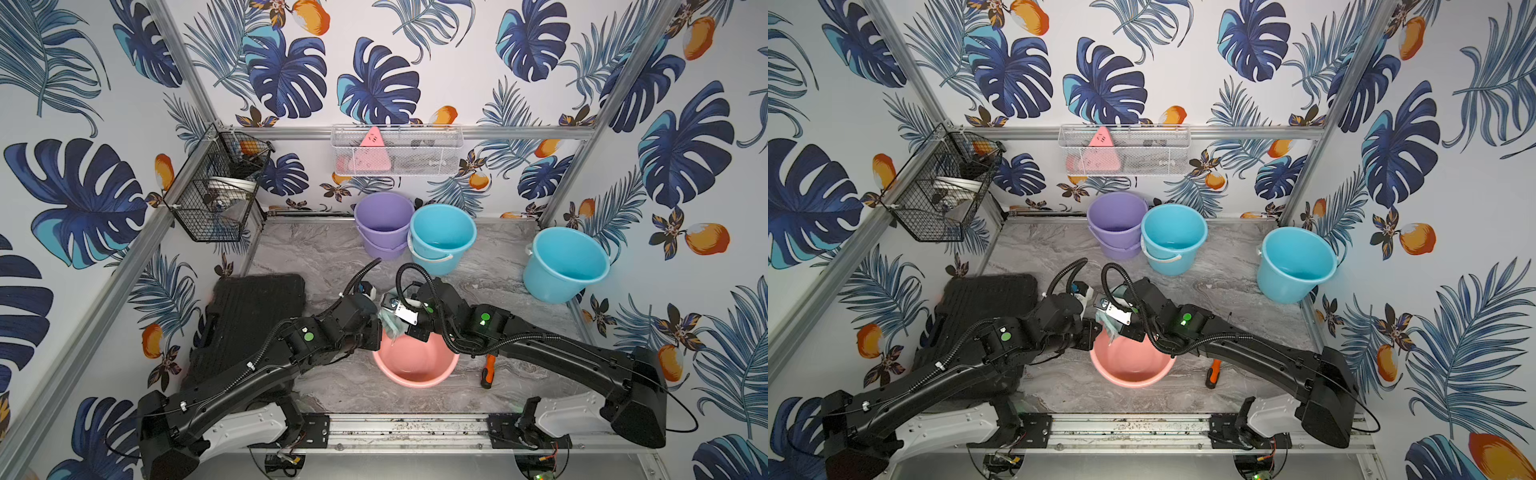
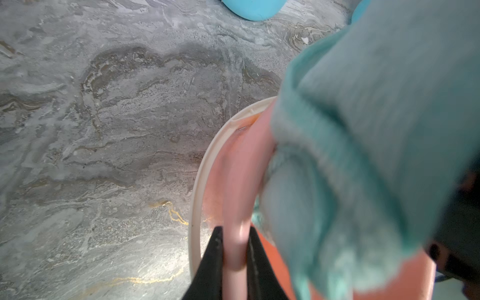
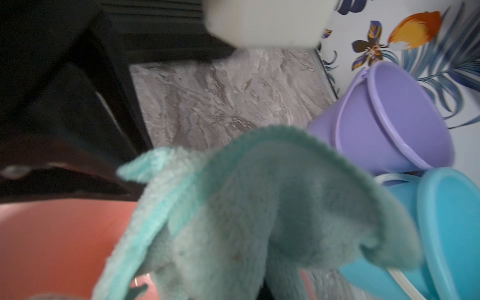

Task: Wipe the inside of the bucket with a cloth
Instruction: Wipe the dirt from the bucket.

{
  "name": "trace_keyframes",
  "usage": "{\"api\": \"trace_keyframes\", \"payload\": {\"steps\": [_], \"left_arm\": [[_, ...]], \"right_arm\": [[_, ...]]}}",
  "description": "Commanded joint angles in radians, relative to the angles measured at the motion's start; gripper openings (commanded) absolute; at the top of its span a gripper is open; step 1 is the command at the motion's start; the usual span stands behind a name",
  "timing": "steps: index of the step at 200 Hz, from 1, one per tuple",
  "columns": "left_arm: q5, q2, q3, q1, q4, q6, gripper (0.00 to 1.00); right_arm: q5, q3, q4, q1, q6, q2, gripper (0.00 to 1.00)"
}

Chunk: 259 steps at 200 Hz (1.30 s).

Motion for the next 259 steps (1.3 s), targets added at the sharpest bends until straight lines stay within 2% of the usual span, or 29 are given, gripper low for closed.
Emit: {"api": "trace_keyframes", "payload": {"steps": [1,48,75,105,151,185,203,231,259], "left_arm": [[0.019,-0.002,-0.002,-0.002,0.037,0.002,0.00],[0.018,0.008,-0.002,-0.002,0.041,0.005,0.00],[0.013,0.009,0.000,-0.002,0.040,0.008,0.00],[0.005,0.009,0.005,-0.002,0.031,0.013,0.00],[0.005,0.012,0.005,-0.002,0.031,0.013,0.00],[0.014,0.023,0.007,-0.003,0.040,0.013,0.00],[0.013,0.024,0.009,-0.002,0.039,0.015,0.00],[0.016,0.028,0.009,-0.002,0.041,0.016,0.00],[0.022,0.031,0.011,-0.002,0.043,0.015,0.00]], "right_arm": [[0.219,0.014,-0.005,0.001,-0.069,-0.009,0.00],[0.405,0.022,-0.263,0.024,-0.164,-0.029,0.00],[0.454,0.062,-0.495,0.045,-0.137,-0.026,0.00],[0.351,0.091,-0.726,0.055,-0.055,-0.053,0.00],[0.046,0.133,-0.922,0.060,0.054,-0.100,0.00],[-0.260,0.108,-0.853,0.060,0.114,-0.115,0.00],[-0.374,0.102,-0.765,0.060,0.159,-0.116,0.00],[-0.440,0.056,-0.518,0.060,0.240,-0.133,0.00],[-0.442,-0.021,-0.234,0.062,0.354,-0.130,0.00]]}}
